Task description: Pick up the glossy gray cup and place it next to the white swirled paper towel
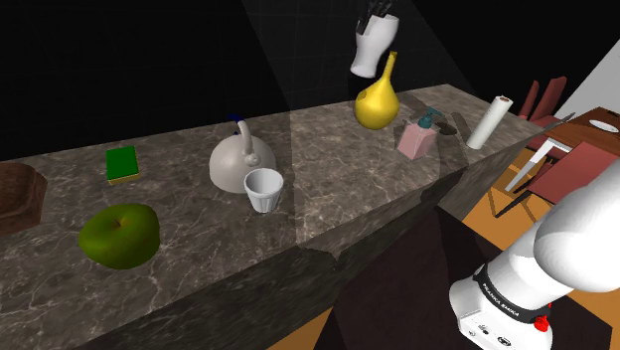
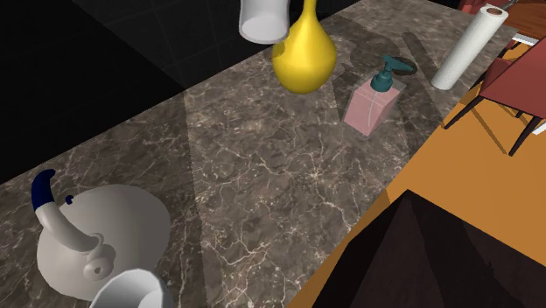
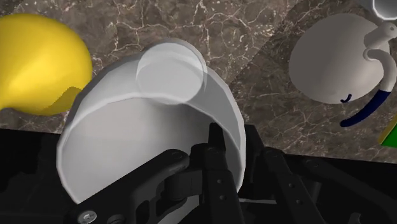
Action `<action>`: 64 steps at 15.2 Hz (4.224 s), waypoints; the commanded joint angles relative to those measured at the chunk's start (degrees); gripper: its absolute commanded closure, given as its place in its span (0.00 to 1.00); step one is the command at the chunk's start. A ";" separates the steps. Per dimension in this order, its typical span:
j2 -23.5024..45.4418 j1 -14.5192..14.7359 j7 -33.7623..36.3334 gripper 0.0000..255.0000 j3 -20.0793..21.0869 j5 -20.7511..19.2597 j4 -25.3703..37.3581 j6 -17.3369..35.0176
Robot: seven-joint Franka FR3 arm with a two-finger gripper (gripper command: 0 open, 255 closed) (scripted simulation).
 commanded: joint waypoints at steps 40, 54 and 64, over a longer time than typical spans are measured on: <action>7.09 -25.15 -58.07 1.00 -34.95 9.64 9.94 -15.07; 3.60 -23.65 -58.98 1.00 -34.11 7.55 -4.63 -3.19; 3.33 -23.36 -60.40 1.00 -33.88 7.74 -12.54 4.39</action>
